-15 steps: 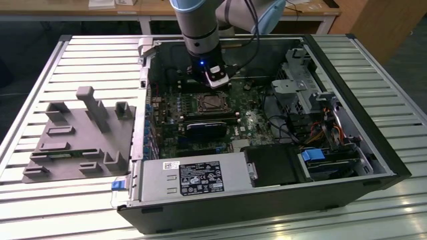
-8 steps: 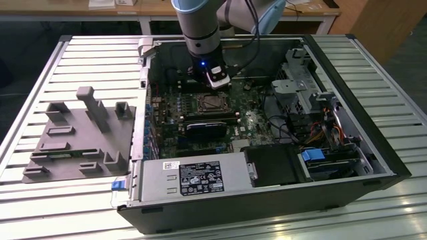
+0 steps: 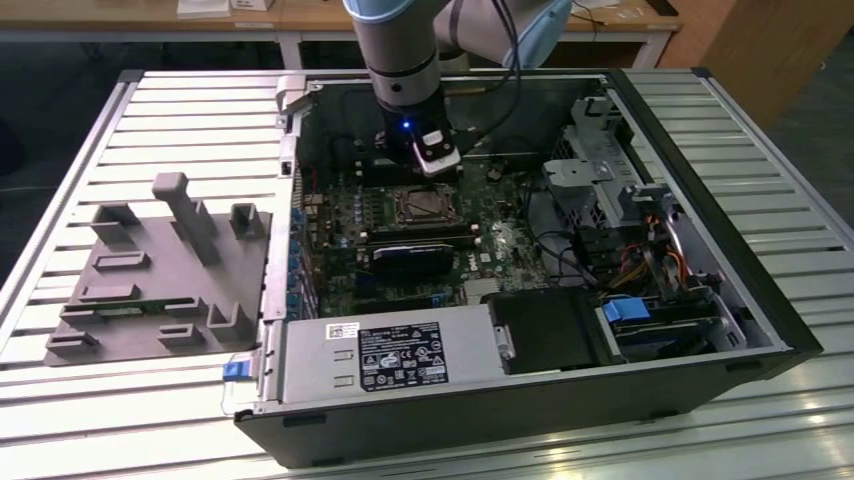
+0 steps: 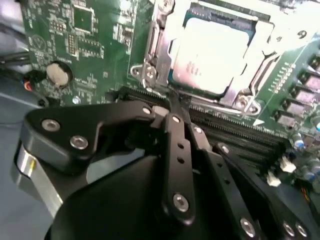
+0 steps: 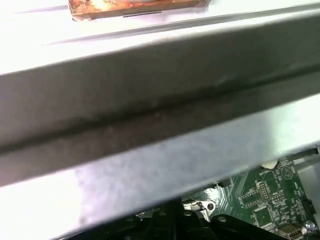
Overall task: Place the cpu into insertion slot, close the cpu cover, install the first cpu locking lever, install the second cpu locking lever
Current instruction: 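Install the first cpu locking lever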
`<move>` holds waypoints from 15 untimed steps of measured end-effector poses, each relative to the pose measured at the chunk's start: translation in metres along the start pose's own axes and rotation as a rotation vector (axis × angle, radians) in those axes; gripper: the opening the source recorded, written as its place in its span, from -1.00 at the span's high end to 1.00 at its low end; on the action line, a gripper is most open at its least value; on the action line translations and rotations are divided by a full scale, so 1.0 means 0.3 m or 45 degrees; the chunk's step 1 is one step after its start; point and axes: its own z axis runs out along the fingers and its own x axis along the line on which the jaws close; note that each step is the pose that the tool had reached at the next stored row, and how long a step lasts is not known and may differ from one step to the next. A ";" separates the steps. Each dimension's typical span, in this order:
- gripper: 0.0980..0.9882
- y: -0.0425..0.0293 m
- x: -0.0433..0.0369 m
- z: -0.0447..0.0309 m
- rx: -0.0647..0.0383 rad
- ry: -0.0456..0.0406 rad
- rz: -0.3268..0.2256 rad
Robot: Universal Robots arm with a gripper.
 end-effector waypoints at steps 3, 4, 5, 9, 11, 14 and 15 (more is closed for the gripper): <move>0.98 0.004 -0.003 -0.019 0.000 0.000 0.000; 0.98 0.005 -0.004 -0.025 0.000 0.000 0.000; 0.98 0.007 -0.005 -0.031 0.000 0.000 0.000; 0.98 0.009 -0.007 -0.043 -0.001 0.000 0.000; 0.98 0.009 -0.007 -0.043 -0.001 0.000 0.000; 0.98 0.009 -0.008 -0.043 0.001 0.005 0.001; 0.98 0.010 -0.009 -0.043 0.006 0.015 0.002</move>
